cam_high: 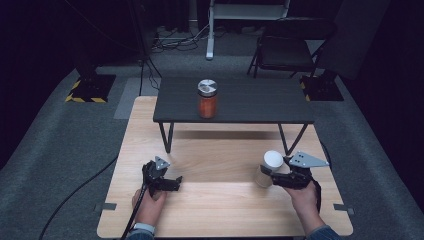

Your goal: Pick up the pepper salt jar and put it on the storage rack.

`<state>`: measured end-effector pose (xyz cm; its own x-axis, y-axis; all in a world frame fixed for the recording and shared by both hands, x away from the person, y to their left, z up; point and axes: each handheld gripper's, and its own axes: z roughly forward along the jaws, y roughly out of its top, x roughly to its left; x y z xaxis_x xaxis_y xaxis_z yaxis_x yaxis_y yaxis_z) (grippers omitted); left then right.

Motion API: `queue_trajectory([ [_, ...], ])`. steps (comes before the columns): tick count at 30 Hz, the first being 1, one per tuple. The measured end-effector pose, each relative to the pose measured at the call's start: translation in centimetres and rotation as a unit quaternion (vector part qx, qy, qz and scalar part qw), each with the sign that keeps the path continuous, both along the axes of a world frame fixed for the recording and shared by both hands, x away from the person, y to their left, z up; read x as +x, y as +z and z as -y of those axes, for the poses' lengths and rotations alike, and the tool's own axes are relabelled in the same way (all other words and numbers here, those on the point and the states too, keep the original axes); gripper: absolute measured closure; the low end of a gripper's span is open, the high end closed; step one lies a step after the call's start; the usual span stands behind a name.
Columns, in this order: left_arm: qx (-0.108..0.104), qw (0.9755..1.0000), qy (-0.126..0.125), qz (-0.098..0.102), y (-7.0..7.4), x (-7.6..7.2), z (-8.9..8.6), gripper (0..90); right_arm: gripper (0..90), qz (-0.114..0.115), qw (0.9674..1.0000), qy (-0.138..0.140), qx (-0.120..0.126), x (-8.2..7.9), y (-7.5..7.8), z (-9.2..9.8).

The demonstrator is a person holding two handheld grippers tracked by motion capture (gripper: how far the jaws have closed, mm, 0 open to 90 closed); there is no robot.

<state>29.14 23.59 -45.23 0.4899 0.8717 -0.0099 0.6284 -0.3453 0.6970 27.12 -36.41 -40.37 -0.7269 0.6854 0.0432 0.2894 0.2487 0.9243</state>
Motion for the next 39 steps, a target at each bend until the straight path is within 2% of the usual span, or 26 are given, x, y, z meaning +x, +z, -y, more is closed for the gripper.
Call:
queue_trajectory([
  [2, 0.000, 1.0000, 0.000, 0.000, 0.0, 0.0, 0.0, 0.5, 33.8, -0.004, 1.0000, -0.001, 0.002, 0.2, 0.5, 0.1],
  [7, 0.000, 1.0000, 0.000, 0.000, 0.0, 0.0, 0.0, 0.5, 33.8, 0.011, 0.9999, 0.000, -0.012, 0.3, 2.2, 0.0],
  [12, 0.000, 1.0000, 0.000, 0.000, 0.0, 0.0, 0.0, 0.6, 33.9, 0.028, 0.9993, 0.001, -0.026, 0.3, 4.8, -0.6],
  [17, 0.000, 1.0000, 0.000, 0.000, 0.0, 0.0, 0.0, 0.6, 33.9, 0.037, 0.9989, 0.004, -0.029, 0.7, 7.2, -1.0],
  [28, 0.000, 1.0000, 0.002, 0.000, 0.0, 0.0, 0.1, 0.5, 33.8, 0.043, 0.9980, 0.035, -0.030, 2.3, 11.7, -2.8],
  [39, 0.001, 1.0000, 0.002, 0.000, 0.0, -0.1, 0.1, 0.5, 33.8, 0.056, 0.9969, 0.049, -0.025, 3.6, 16.5, -4.7],
])
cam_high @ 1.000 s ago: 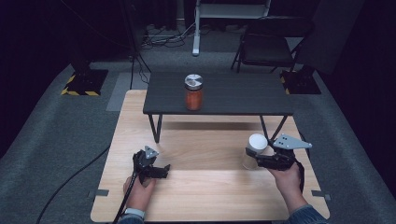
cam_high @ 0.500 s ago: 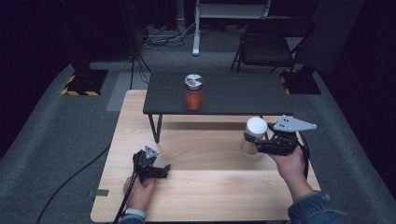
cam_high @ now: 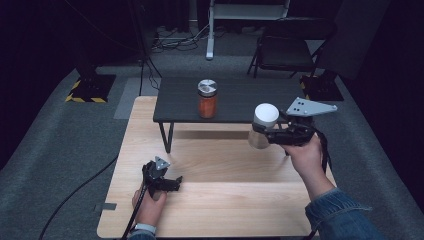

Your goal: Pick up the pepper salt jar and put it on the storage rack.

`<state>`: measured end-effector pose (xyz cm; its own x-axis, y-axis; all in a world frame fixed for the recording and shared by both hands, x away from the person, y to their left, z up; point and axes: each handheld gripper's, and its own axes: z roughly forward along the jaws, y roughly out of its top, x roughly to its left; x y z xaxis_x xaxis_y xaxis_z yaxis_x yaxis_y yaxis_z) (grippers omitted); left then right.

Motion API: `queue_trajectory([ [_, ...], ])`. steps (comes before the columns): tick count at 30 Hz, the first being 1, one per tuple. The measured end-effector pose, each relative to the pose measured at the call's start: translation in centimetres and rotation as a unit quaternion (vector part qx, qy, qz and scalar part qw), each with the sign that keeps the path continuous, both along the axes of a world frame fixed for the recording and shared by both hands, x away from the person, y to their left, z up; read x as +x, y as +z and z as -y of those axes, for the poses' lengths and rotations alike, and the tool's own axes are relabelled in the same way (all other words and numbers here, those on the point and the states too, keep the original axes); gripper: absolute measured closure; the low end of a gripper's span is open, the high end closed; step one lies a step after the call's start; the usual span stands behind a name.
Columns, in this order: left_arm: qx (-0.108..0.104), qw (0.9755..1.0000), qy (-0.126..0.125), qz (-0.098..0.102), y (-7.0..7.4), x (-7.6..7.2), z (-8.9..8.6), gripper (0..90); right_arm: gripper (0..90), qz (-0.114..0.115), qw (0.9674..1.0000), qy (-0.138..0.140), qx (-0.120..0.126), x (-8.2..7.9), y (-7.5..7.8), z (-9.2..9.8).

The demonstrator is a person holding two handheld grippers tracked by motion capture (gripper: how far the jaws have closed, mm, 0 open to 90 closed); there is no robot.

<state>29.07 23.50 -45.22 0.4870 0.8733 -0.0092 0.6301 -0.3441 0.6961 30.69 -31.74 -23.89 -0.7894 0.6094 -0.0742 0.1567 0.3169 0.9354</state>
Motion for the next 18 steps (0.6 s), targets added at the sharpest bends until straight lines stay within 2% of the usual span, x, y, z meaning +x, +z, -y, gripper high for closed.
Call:
queue_trajectory([
  [5, 0.000, 1.0000, -0.001, 0.000, 0.0, -0.1, 0.0, 0.5, 33.8, -0.004, 1.0000, 0.001, 0.009, 1.2, 1.3, -0.4],
  [10, -0.001, 1.0000, -0.002, 0.000, 0.0, -0.1, -0.1, 0.5, 33.8, -0.009, 0.9999, -0.003, 0.013, 2.8, 1.8, -0.9],
  [18, 0.000, 0.9994, -0.035, 0.000, 0.0, -0.3, -0.8, 0.5, 33.8, -0.006, 0.9997, -0.023, 0.011, 4.8, 2.3, -1.5],
])
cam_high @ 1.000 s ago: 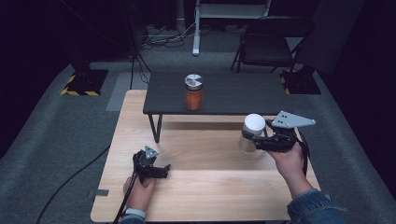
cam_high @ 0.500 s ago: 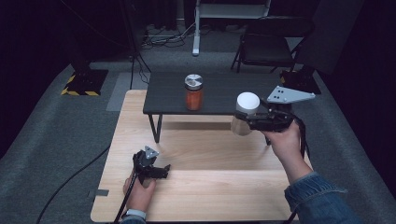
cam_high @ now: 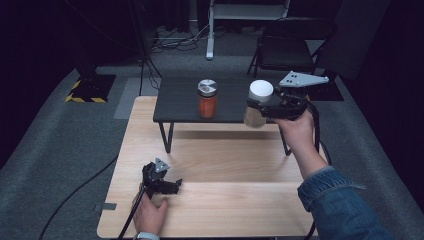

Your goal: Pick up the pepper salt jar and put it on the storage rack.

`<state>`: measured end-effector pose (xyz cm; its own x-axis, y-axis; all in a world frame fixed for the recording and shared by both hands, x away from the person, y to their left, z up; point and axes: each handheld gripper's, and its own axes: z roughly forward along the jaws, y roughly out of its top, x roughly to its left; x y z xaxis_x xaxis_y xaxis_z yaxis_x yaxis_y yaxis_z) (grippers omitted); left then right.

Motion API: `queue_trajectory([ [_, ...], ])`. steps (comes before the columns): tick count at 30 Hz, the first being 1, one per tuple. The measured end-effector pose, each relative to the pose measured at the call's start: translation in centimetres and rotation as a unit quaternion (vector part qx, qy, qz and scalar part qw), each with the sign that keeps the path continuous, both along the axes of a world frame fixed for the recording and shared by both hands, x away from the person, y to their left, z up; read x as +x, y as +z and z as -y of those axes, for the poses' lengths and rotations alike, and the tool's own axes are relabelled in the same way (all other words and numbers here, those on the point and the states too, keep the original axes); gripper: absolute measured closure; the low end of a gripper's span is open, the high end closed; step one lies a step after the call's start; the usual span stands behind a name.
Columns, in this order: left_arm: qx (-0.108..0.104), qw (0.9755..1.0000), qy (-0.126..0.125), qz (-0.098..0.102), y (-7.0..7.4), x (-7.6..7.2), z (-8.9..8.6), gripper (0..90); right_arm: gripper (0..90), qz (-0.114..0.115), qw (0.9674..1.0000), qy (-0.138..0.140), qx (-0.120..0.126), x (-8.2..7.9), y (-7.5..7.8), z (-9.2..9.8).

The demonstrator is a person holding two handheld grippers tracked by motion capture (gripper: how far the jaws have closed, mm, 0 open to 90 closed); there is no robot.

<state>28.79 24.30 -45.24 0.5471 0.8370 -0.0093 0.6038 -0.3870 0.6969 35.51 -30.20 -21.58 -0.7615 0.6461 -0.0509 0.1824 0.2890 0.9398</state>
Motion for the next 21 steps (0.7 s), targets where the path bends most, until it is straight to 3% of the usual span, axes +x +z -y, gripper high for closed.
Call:
queue_trajectory([
  [4, 0.001, 0.9999, -0.014, -0.001, 0.0, 0.0, -0.1, 0.5, 33.8, -0.001, 0.9999, -0.013, 0.003, 0.9, -0.1, -0.1],
  [14, 0.002, 0.9998, -0.020, -0.001, 0.0, 0.1, -0.2, 0.4, 33.8, -0.006, 0.9992, -0.038, 0.004, 2.9, -0.8, -0.4],
  [21, 0.002, 0.9997, -0.023, 0.000, 0.0, 0.1, -0.2, 0.4, 33.6, -0.009, 0.9990, -0.043, 0.012, 3.3, -1.8, -0.3],
])
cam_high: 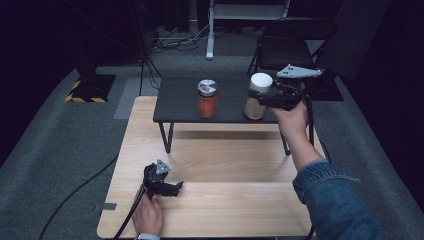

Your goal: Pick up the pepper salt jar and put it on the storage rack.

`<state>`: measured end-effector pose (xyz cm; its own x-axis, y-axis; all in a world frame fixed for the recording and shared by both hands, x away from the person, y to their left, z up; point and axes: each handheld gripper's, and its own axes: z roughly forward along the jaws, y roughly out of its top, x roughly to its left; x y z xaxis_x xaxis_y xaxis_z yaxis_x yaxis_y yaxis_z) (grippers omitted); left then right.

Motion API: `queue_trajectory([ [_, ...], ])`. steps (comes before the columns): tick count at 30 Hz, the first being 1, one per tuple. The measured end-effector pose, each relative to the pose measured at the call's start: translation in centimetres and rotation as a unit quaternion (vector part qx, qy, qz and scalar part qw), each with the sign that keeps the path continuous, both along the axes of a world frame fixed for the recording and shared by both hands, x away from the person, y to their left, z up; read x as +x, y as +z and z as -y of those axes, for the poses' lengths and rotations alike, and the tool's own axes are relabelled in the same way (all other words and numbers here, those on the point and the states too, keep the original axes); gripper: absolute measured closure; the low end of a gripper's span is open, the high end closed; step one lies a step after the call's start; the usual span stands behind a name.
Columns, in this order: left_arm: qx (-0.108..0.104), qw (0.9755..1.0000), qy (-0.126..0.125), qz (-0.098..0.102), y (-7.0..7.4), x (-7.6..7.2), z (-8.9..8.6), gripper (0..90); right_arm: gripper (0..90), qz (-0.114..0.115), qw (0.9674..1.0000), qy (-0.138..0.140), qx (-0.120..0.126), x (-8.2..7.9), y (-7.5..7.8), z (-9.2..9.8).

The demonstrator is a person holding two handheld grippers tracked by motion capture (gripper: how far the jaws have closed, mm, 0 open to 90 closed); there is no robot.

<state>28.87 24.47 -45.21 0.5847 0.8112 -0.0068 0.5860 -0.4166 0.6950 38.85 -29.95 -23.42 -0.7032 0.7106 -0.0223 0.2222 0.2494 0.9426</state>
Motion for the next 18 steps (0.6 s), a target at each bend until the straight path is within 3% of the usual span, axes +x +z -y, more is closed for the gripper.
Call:
queue_trajectory([
  [6, 0.001, 1.0000, 0.000, 0.000, 0.0, 0.0, 0.0, 0.2, 32.9, -0.003, 1.0000, 0.001, -0.002, 0.1, 0.1, 0.2],
  [12, 0.001, 1.0000, 0.000, 0.000, 0.0, 0.0, 0.0, 0.2, 19.9, 0.016, 0.9998, -0.011, -0.007, -1.1, 0.3, 0.2],
  [18, 0.001, 1.0000, 0.001, 0.000, 0.0, 0.0, 0.1, 0.2, 18.4, 0.021, 0.9997, -0.011, -0.001, -2.2, 0.5, 1.4],
])
